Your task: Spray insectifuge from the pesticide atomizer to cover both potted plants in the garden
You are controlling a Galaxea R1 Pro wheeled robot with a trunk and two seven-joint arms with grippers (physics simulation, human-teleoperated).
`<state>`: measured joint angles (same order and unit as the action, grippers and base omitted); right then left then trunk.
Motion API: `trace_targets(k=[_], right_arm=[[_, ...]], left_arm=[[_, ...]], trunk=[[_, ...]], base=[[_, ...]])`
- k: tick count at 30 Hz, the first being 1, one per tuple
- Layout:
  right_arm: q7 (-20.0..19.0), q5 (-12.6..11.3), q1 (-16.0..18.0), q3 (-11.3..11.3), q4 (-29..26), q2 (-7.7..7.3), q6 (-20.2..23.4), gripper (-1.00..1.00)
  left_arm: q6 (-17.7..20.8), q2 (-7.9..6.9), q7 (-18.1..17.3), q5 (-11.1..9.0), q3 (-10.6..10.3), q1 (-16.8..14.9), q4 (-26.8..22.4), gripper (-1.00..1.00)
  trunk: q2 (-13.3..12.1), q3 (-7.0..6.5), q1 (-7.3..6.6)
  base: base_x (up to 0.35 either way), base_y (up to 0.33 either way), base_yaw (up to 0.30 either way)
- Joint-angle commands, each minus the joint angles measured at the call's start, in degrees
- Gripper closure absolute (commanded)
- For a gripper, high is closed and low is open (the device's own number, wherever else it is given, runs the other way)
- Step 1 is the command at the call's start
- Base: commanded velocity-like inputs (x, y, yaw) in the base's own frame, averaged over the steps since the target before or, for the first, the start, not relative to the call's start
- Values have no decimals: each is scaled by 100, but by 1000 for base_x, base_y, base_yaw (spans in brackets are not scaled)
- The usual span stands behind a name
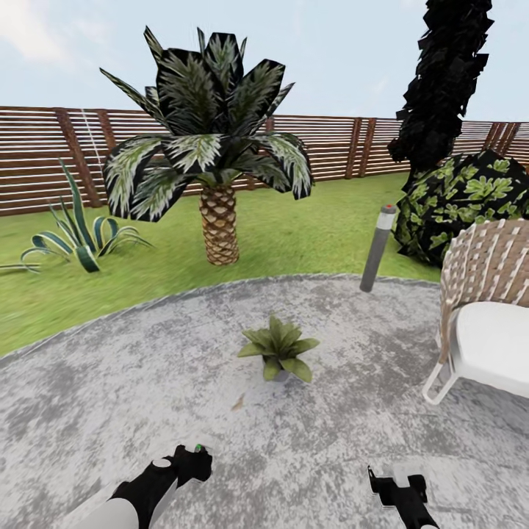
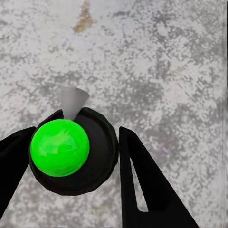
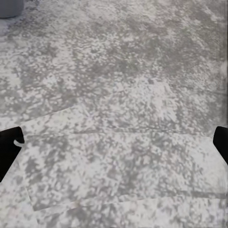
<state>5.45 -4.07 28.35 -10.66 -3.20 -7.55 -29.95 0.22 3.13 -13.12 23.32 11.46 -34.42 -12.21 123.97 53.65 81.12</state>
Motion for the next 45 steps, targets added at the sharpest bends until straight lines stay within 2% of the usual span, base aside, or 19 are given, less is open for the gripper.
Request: trace_targets(k=[1, 4, 9, 11, 14, 18, 22, 27, 36, 41, 45], right_arm=[[17, -42, 3, -50, 9, -1, -11, -100], [17, -42, 4, -50, 12, -1, -11, -100], [17, -42, 4, -50, 12, -1, -11, -100], [17, -42, 2, -50, 12, -1, -11, -100], [17, -42, 4, -50, 14, -1, -11, -100], [15, -42, 4, -50, 17, -1, -11, -100], [9, -35, 4, -56, 21, 51, -11, -100], [8, -29, -2, -59, 21, 63, -11, -100], [8, -24, -39, -67, 15, 70, -11, -100], [0, -16, -63, -83, 21, 70, -11, -100], [0, -15, -66, -93, 21, 70, -11, -100]], left_arm=[[150, 3, -30, 50, 49, -6, -7, 100], [447, 34, -32, 50, 49, -38, -9, 100], [1156, 157, -33, 58, 29, -89, -28, 100], [1467, 211, -33, 54, 25, -104, -207, 100], [2166, 273, -51, 67, 17, -108, -592, 100], [2485, 287, -75, 76, -3, -109, -776, 100], [2952, 282, -56, 76, -175, -101, -791, 100], [3013, 285, -51, 76, -221, -93, -790, 100], [3028, 302, -68, 76, -243, -82, -791, 100], [3232, 302, -69, 76, -469, -81, -785, 100], [3277, 300, -73, 74, -493, -82, -789, 100]], trunk=[[2, 5, 1], [2, 5, 1], [2, 5, 1], [2, 5, 1], [2, 5, 1], [2, 5, 1], [2, 5, 1], [2, 5, 1], [2, 5, 1], [2, 5, 1], [2, 5, 1]], base=[[229, -256, 0], [229, -256, 0], [229, -257, 0], [229, -260, 0], [229, -260, 0], [229, -260, 0], [230, -260, 0], [216, -209, 23], [98, -11, 179], [324, 0, 6], [314, 0, 0]])
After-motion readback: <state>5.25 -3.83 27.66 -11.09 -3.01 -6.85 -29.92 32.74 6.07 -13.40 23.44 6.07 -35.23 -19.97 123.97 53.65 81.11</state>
